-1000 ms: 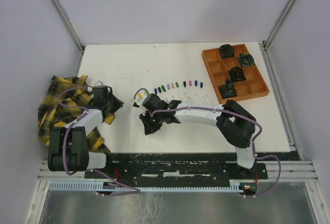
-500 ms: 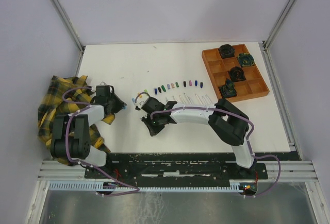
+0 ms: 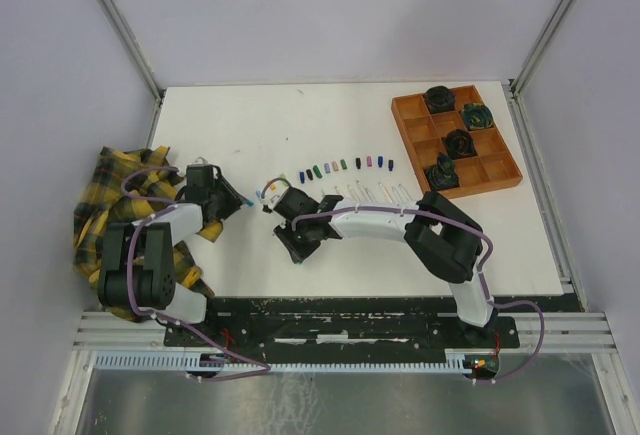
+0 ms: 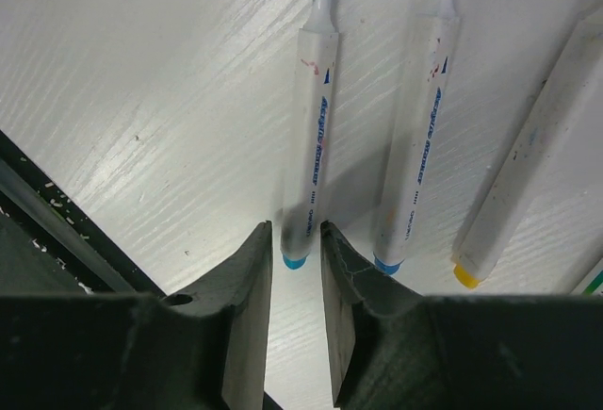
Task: Open the pen caps
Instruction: Place the pen at the center of the board, then reset both arms
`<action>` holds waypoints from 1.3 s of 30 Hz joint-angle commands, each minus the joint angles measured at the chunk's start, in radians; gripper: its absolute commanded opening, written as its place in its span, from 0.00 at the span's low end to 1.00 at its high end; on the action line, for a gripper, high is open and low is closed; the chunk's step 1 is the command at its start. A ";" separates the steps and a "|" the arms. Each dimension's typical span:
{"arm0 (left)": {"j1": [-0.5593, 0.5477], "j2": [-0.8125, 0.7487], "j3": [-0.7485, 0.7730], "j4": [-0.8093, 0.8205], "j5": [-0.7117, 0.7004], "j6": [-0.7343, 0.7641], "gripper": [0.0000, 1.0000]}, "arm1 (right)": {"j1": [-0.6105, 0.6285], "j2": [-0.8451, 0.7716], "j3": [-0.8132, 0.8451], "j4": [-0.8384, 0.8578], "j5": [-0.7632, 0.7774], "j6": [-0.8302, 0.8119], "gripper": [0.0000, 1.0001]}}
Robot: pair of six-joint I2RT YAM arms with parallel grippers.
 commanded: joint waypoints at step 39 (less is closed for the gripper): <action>0.001 -0.760 0.531 -0.226 0.528 0.022 0.99 | -0.541 -0.925 0.161 -0.164 0.045 -0.561 0.99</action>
